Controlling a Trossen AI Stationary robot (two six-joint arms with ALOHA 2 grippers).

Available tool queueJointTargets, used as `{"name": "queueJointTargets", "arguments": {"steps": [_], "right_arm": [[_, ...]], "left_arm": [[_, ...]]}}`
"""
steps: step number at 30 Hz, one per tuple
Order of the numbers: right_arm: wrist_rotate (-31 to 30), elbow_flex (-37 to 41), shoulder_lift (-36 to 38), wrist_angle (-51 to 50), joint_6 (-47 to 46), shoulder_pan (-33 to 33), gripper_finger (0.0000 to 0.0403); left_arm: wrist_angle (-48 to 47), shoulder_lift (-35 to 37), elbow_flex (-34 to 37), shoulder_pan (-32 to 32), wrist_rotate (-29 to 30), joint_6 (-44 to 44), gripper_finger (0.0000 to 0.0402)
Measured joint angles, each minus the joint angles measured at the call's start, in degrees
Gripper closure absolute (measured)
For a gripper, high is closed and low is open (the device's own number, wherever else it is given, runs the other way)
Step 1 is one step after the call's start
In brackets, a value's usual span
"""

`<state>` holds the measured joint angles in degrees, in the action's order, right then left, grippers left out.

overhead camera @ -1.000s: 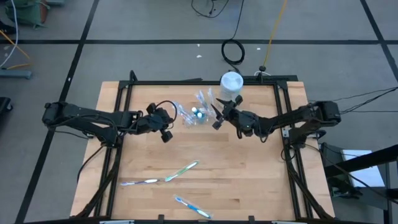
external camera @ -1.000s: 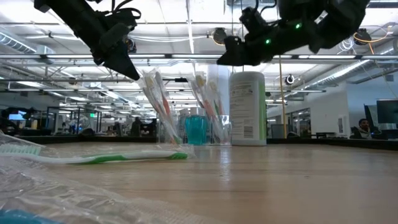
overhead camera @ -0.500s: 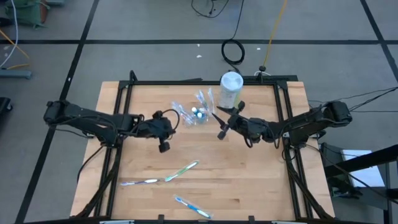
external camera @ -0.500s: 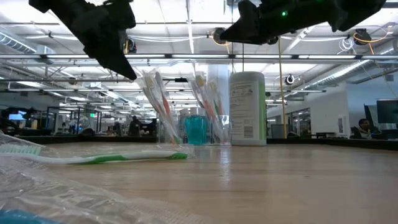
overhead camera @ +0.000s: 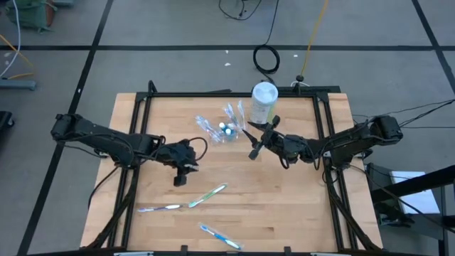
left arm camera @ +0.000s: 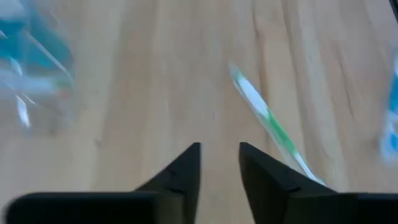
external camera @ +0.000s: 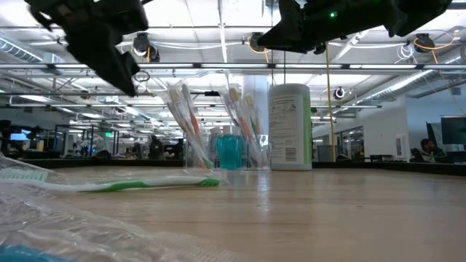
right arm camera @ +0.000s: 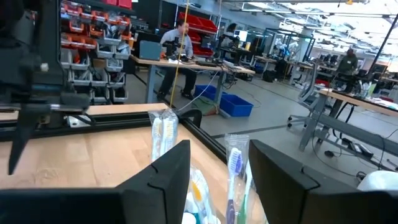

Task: Pick & Place toothbrushing station
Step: Put the violet toothbrush into the transparent organizer

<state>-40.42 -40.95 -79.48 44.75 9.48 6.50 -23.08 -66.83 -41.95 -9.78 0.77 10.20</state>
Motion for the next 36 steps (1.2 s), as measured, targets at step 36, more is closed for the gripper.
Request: {"name": "queueJointTargets", "arguments": {"steps": [36], "right_arm": [[0.17, -0.02, 0.00, 0.00, -1.30, -0.02, 0.0248]], "left_arm": [[5.70, -9.38, 13.78, -35.30, -0.41, 24.73, 0.0245]]}}
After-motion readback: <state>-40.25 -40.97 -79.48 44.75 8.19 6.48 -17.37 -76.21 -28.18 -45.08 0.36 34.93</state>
